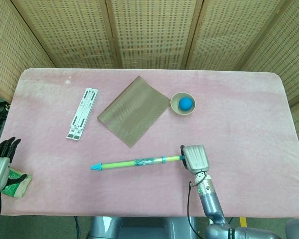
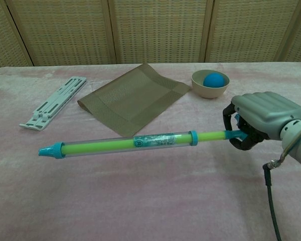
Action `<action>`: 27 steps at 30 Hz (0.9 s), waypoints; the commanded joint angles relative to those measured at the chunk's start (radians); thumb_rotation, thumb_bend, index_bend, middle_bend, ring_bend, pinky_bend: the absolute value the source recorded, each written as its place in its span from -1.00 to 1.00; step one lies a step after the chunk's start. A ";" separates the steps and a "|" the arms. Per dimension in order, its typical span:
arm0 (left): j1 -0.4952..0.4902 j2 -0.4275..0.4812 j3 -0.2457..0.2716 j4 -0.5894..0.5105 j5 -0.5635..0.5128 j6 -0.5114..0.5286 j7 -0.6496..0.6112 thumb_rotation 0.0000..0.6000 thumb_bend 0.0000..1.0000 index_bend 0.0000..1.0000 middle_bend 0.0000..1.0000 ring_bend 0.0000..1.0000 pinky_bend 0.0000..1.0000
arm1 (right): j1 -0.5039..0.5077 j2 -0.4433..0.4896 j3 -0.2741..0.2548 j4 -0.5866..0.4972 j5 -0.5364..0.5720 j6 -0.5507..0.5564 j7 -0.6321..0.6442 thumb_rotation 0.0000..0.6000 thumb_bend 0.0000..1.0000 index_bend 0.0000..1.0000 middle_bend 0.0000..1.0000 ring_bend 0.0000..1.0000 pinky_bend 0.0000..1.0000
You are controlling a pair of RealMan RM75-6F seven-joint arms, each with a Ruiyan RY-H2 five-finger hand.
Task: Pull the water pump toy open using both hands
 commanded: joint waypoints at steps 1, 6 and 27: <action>-0.007 -0.003 -0.005 -0.013 -0.009 -0.007 0.009 1.00 -0.75 -1.00 -1.00 -1.00 -1.00 | 0.014 0.033 0.029 -0.073 0.038 0.051 -0.080 1.00 0.21 0.65 1.00 1.00 0.44; -0.036 0.002 -0.029 -0.044 -0.028 -0.029 0.042 1.00 -0.73 -1.00 -1.00 -1.00 -1.00 | 0.031 0.046 0.051 -0.126 0.079 0.090 -0.161 1.00 0.21 0.65 1.00 1.00 0.45; -0.345 -0.045 -0.195 -0.171 -0.413 -0.362 0.265 1.00 -0.56 -0.26 0.86 0.67 0.47 | 0.138 0.004 0.112 -0.164 0.227 0.175 -0.342 1.00 0.22 0.66 1.00 1.00 0.47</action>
